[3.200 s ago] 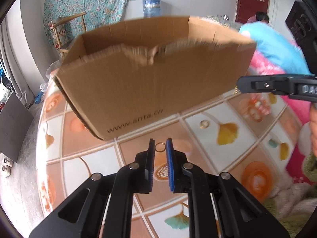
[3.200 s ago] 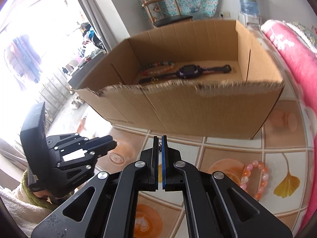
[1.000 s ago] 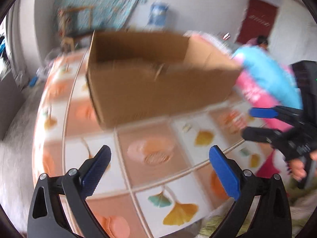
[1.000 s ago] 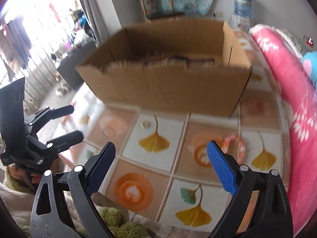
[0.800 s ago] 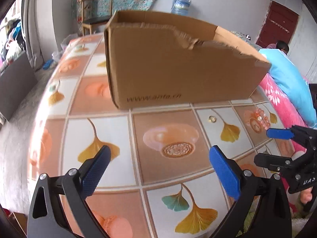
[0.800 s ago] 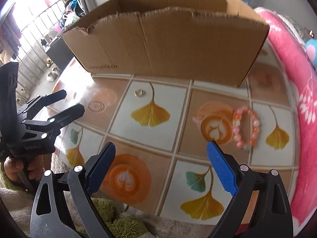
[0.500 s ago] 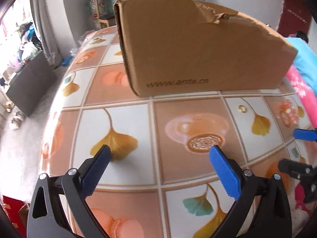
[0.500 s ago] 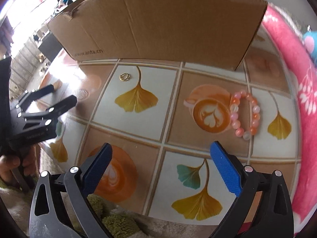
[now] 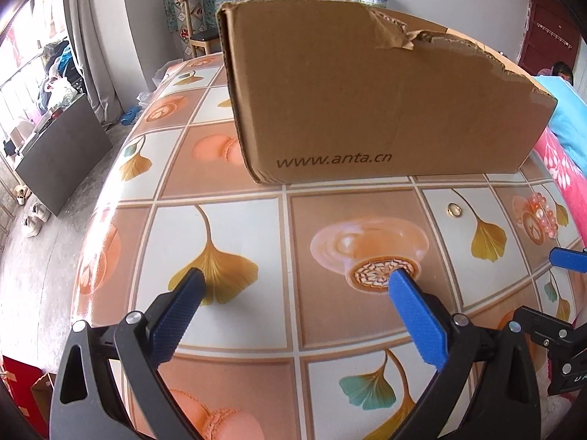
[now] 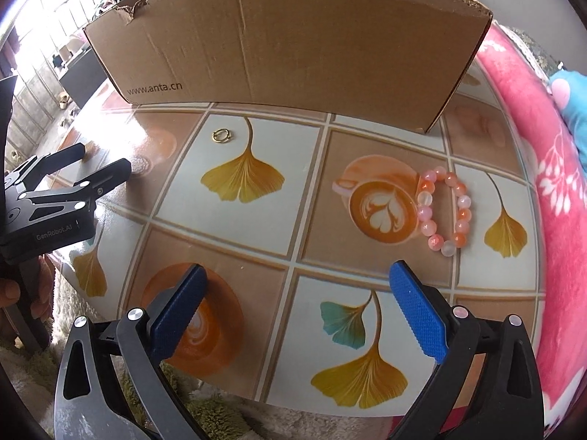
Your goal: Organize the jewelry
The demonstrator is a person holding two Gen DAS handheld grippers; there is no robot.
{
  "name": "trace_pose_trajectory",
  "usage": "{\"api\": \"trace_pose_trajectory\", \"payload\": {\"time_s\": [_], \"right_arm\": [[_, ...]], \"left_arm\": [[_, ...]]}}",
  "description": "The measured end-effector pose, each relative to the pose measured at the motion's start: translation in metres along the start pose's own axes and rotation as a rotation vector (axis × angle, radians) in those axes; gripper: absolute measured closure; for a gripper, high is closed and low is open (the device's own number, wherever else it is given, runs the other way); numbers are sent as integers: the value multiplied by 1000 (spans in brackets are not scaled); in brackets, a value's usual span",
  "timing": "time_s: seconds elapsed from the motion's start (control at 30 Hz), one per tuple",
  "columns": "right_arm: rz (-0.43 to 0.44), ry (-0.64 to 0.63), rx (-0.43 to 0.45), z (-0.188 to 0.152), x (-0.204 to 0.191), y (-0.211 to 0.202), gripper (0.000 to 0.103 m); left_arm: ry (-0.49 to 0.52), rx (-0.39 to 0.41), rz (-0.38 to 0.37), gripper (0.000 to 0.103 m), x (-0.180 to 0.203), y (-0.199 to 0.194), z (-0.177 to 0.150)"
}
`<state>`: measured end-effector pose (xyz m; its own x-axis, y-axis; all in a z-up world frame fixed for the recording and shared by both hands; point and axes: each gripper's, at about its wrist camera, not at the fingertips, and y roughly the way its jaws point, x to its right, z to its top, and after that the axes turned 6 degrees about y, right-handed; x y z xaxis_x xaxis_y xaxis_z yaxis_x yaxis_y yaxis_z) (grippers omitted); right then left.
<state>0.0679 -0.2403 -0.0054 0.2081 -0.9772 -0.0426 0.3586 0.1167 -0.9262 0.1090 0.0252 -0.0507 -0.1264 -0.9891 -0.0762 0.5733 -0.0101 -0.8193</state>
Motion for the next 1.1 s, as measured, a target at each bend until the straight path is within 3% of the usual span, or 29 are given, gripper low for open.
{"api": "trace_pose_trajectory", "payload": {"time_s": [1.1], "right_arm": [[-13, 31, 38, -18, 0, -8, 8]], "left_arm": [[6, -39, -4, 4, 0, 2, 2]]}}
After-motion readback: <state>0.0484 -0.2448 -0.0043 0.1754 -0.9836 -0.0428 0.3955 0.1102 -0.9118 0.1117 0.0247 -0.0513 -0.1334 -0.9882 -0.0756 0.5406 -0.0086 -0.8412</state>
